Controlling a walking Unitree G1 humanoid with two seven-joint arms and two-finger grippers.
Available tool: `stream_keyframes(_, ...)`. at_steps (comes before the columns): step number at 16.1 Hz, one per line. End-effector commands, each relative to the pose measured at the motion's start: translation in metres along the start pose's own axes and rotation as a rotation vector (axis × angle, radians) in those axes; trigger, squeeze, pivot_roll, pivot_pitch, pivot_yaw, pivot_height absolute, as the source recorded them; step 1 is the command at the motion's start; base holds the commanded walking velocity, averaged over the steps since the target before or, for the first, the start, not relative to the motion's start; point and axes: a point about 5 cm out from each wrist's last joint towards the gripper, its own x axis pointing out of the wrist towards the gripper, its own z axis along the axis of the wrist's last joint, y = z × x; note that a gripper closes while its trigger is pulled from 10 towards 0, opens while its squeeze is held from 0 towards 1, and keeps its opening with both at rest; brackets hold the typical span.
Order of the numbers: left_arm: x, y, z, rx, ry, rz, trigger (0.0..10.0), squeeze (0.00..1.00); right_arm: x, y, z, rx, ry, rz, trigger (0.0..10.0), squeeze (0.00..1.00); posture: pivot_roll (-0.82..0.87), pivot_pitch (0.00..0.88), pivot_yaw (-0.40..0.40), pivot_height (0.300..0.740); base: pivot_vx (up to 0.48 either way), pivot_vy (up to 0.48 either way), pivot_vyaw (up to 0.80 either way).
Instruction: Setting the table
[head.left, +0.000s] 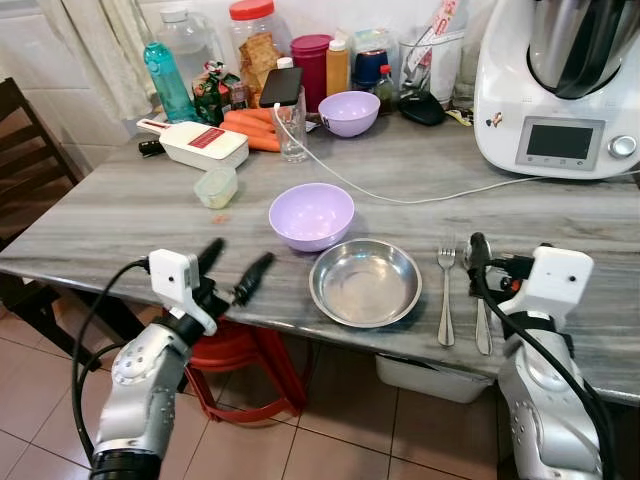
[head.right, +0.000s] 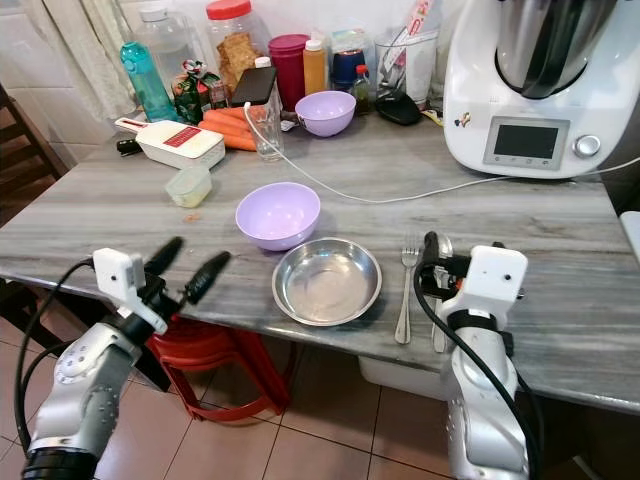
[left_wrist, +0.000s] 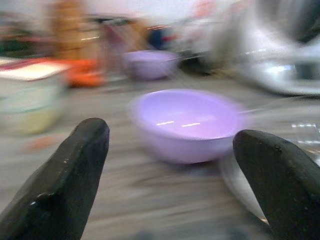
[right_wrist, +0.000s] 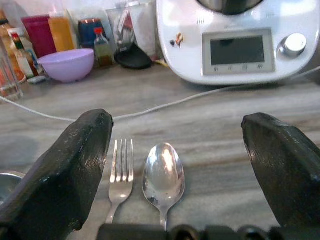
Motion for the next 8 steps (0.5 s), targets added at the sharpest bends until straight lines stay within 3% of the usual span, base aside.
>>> stream_keyframes(1,-0.002,0.008,-0.004,0.067,0.038,0.13,10.0,0.0,-0.003,0.003,0.003,-0.002,-0.022,0.012,10.0,1.0,-0.11,0.0,0.125,0.74,0.0,0.0,0.0)
stream_keyframes(2,-0.004,0.007,-0.007,0.068,0.052,0.146,10.0,0.0,-0.005,0.004,0.003,-0.011,-0.025,0.02,10.0,1.0,-0.11,0.0,0.125,0.74,0.0,0.0,0.0)
stream_keyframes(3,-0.008,0.005,-0.014,0.076,0.064,0.188,10.0,0.0,-0.009,0.006,0.0,-0.022,-0.013,0.033,10.0,0.0,-0.11,0.0,0.125,0.74,0.0,0.0,0.0)
stream_keyframes(4,-0.009,0.004,-0.017,0.076,0.073,0.195,10.0,0.0,-0.01,0.007,-0.002,-0.014,-0.003,0.037,10.0,0.0,-0.11,0.0,0.125,0.74,0.0,0.0,0.0)
stream_keyframes(8,-0.002,0.004,-0.016,0.105,0.078,0.233,10.0,0.0,-0.012,0.009,-0.005,-0.022,0.005,0.037,10.0,0.0,-0.11,0.0,0.131,0.74,0.0,0.0,-0.8)
